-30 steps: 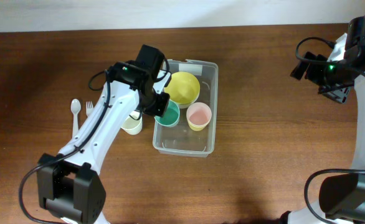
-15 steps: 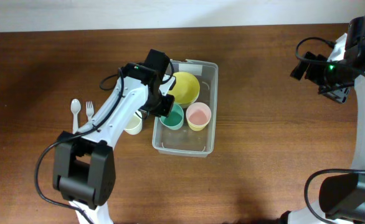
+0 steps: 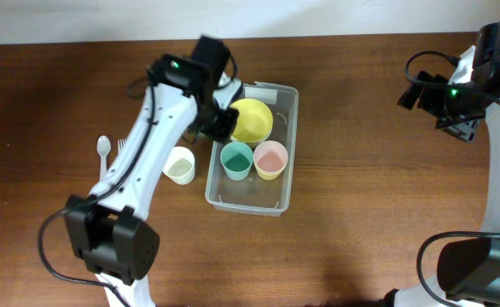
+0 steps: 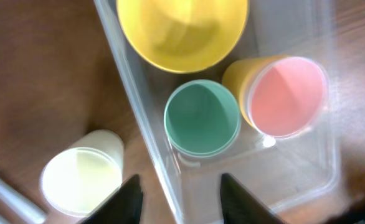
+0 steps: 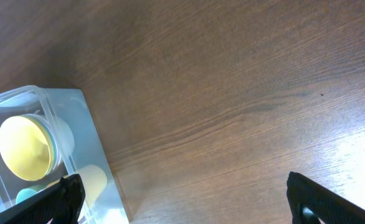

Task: Pack container
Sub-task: 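Move left gripper to the cream cup and grasp its rim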

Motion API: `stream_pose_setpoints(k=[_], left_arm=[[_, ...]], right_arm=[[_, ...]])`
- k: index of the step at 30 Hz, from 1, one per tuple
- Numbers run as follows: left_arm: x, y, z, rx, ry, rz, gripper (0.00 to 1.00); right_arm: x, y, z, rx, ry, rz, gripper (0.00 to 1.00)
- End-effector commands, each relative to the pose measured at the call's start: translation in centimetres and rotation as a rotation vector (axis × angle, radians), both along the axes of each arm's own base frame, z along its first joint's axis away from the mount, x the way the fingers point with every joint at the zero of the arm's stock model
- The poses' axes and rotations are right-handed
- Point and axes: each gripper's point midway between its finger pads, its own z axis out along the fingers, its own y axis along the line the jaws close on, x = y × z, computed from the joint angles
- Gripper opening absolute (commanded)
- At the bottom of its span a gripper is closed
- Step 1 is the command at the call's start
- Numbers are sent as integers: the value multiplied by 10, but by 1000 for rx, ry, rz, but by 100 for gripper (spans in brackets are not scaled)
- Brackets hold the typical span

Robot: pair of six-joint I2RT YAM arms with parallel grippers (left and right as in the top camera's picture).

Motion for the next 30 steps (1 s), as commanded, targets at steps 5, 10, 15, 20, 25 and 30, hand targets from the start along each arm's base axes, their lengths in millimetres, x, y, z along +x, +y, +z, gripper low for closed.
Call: stream_pose_setpoints(k=[5,10,15,20,25,30], left_arm=[[6,69,42,140,-56,211,55],[2,102,17,168,39,294,59],[-8,129,-32,202,157,368,59],[-19,146,-73,217,230,432,59],[-28,150,-113,221,260,447,59],[-28,150,-137,215,243,463,52]], right_arm=[[0,-1,5,-7,-15,4,99],[0,-1,5,-7,-15,4,99],[0,-1,5,-7,-15,4,99],[0,-1,5,-7,-15,4,99],[0,-1,5,-7,-15,4,99],[0,-1,5,-7,-15,4,99]])
